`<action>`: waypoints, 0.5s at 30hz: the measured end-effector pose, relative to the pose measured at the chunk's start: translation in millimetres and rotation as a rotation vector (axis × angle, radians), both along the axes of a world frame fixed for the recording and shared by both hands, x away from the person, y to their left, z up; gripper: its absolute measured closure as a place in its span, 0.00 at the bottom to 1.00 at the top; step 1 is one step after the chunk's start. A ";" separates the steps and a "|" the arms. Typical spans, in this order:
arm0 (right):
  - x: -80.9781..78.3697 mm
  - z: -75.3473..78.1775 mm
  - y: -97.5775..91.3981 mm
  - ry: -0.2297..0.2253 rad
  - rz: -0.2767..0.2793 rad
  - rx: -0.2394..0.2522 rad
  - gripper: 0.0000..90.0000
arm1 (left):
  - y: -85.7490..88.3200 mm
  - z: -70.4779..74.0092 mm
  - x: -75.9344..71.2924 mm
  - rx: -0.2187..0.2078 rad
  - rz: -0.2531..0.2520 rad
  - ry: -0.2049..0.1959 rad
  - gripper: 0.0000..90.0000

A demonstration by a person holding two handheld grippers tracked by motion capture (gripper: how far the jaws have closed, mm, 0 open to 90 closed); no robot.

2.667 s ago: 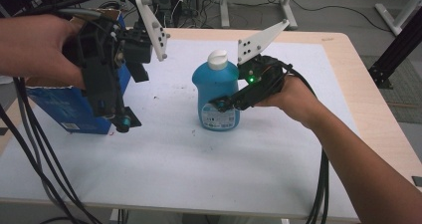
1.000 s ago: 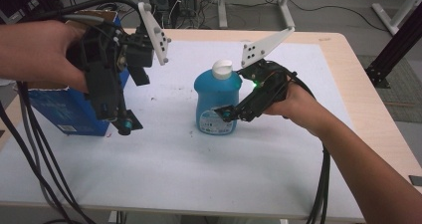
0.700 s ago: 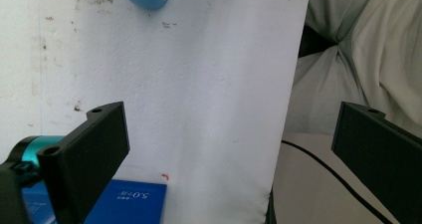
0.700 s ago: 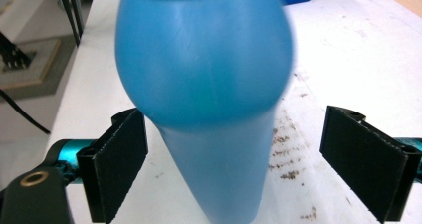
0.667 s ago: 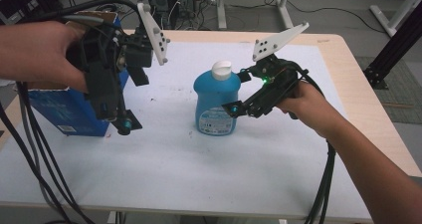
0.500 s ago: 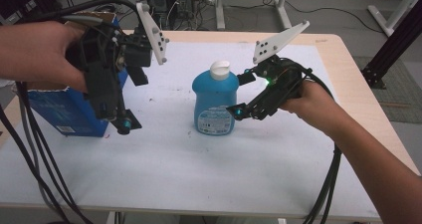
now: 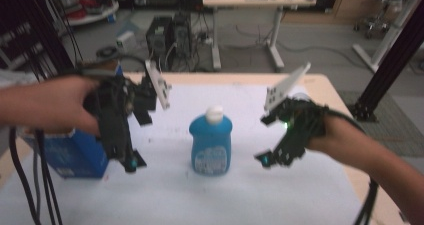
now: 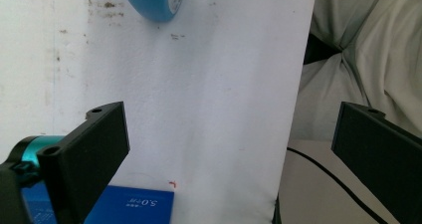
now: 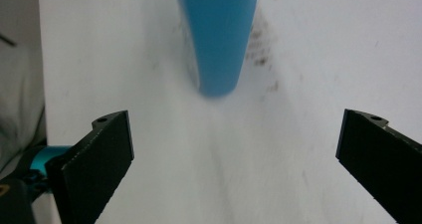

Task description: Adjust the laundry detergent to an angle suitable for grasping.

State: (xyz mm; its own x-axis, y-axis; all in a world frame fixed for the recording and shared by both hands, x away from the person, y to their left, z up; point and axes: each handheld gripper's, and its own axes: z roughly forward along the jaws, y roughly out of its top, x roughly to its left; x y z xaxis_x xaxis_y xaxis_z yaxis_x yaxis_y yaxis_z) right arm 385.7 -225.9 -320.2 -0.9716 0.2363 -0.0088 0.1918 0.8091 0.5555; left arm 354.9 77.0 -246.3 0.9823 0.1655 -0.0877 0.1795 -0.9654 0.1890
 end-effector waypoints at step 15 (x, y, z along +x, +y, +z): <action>-12.9 9.2 -45.6 0.119 -0.135 -0.142 0.01 | -8.7 8.8 19.9 -0.004 0.008 -0.029 0.02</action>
